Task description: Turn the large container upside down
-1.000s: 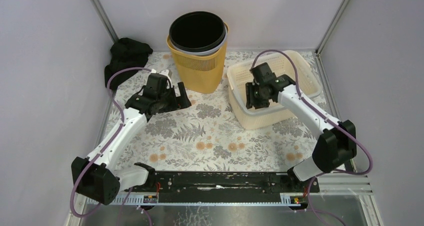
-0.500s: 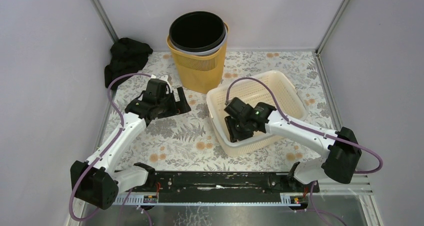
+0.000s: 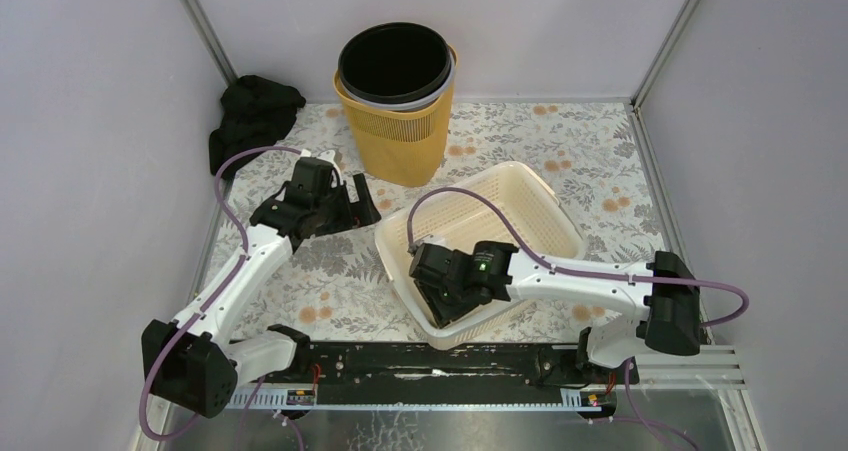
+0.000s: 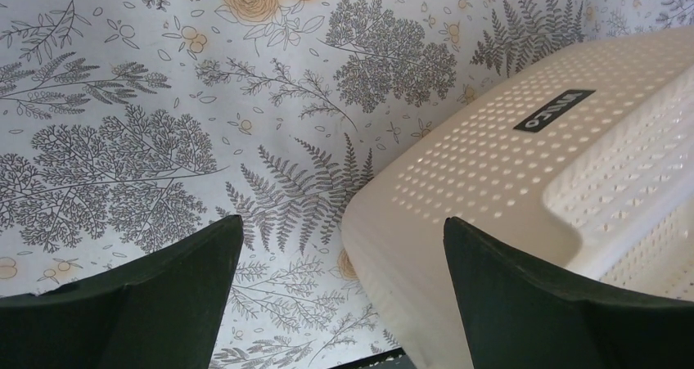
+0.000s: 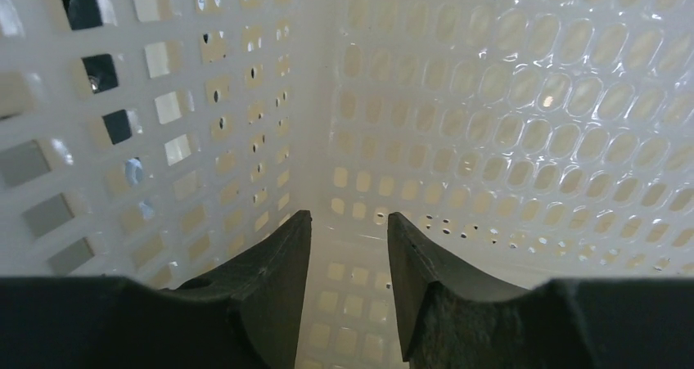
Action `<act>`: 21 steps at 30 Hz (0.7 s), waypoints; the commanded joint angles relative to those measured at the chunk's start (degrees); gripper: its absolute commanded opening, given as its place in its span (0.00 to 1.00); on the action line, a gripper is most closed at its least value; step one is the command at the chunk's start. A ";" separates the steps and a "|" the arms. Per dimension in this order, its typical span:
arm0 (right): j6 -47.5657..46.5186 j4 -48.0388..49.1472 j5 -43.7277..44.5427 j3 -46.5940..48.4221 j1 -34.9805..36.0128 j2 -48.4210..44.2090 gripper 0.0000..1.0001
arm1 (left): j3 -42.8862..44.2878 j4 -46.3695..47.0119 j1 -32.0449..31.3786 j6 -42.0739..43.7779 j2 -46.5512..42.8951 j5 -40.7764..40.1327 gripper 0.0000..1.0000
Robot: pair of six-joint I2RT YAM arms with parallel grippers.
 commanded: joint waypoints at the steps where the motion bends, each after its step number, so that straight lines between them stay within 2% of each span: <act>1: 0.70 -4.44 1.66 3.11 2.57 1.88 0.48 | -0.30 2.60 0.10 0.19 -0.15 0.12 1.00; 4: 1.32 -8.64 8.11 7.42 2.57 0.41 0.55 | -0.21 2.30 0.15 0.35 -0.33 -0.09 1.00; 6: 1.97 -11.34 13.74 10.93 2.57 -0.15 0.56 | -0.42 2.42 0.15 0.38 -0.50 -0.34 1.00; 10: 5.21 -15.44 25.30 18.82 2.07 0.37 0.48 | -0.66 2.92 0.14 0.46 -0.12 0.00 1.00; 12: 5.19 -15.19 28.63 21.16 1.97 0.81 0.41 | -0.48 2.92 0.11 0.55 0.03 -0.01 1.00; 14: 4.66 -14.25 30.65 23.54 1.29 1.11 0.39 | -0.15 3.00 0.20 0.71 0.09 0.08 1.00; 15: 4.55 -13.84 30.68 24.94 0.39 1.32 0.46 | 0.10 3.00 0.16 0.79 0.21 0.04 1.00; 17: 4.97 -12.98 28.96 26.99 -3.51 1.50 0.79 | 0.62 3.17 0.13 0.90 0.71 -0.18 1.00; 19: 4.57 -9.86 24.15 28.23 -8.60 0.84 0.90 | 1.09 3.47 0.18 0.93 1.31 0.06 1.00; 21: 4.92 -5.63 16.88 27.64 -14.78 0.13 0.94 | 1.49 4.13 0.20 0.69 2.06 0.54 1.00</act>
